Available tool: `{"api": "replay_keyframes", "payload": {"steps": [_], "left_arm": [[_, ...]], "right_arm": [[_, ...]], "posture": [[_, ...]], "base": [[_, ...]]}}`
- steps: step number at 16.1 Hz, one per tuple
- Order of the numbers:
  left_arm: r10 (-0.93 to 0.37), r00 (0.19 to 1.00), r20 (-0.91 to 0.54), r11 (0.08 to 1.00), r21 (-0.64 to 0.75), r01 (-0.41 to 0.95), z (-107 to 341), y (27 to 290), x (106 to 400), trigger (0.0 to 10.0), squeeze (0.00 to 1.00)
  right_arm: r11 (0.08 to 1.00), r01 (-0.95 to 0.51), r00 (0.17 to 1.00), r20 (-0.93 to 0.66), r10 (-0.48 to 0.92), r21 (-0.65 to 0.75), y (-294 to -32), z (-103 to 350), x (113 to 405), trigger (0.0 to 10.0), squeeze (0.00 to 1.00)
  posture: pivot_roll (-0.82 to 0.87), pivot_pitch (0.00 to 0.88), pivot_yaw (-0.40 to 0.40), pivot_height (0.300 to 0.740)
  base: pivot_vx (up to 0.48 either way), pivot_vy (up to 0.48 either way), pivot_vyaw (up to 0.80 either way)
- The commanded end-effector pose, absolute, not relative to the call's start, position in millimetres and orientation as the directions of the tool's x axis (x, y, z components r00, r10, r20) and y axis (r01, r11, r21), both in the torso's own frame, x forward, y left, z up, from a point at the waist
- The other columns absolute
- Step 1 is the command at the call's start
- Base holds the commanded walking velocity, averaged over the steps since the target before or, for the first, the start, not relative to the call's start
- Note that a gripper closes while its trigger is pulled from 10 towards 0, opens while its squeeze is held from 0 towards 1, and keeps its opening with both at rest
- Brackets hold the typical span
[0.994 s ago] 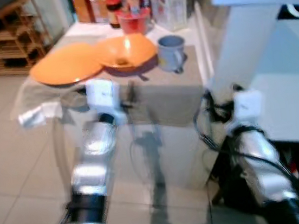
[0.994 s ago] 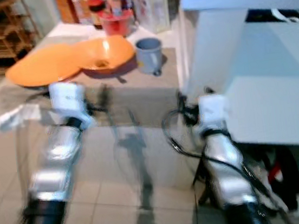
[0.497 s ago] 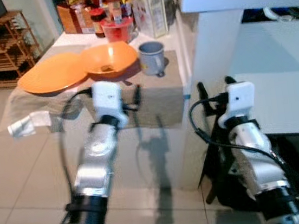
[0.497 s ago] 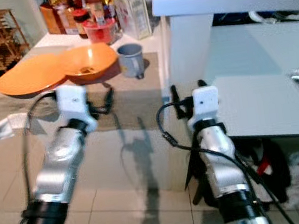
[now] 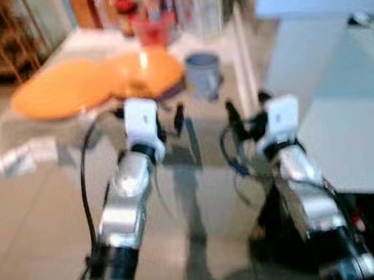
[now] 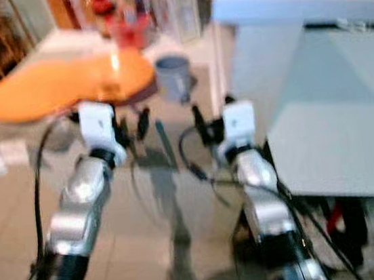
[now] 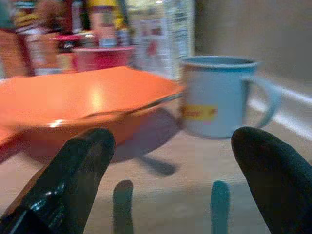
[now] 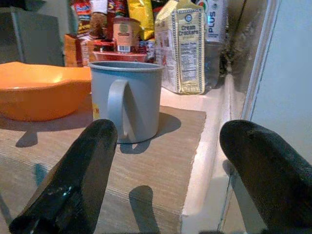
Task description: Setting the table
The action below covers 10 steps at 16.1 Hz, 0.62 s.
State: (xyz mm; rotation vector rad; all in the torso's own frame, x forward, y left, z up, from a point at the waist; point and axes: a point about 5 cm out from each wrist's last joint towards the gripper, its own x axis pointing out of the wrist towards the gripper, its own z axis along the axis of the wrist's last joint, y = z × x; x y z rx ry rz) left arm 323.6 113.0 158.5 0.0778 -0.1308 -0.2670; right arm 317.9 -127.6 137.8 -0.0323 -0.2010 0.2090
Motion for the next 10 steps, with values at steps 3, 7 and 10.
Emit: {"api": "replay_keyframes", "payload": {"steps": [3,7,10], "left_arm": [[-0.249,0.960,0.128,0.966,0.098,0.237,162,119,323,10.0,0.00],[-0.246,0.961,0.128,0.967,0.105,0.234,163,122,319,10.0,0.00],[-0.230,0.965,0.124,0.970,0.116,0.216,164,129,312,10.0,0.00]], "right_arm": [[0.972,-0.233,0.958,0.167,0.235,-0.030,-116,139,330,10.0,0.00],[0.968,-0.247,0.955,0.161,0.249,-0.035,-108,148,348,10.0,0.00],[0.969,-0.242,0.956,0.159,0.246,-0.042,-106,153,359,10.0,0.00]], "posture": [[0.01,0.000,-0.012,0.727],[0.05,0.000,-0.021,0.727],[0.10,0.023,-0.021,0.727]], "base": [[0.000,0.000,0.00],[0.000,0.000,0.00],[0.000,0.000,0.00]]}}
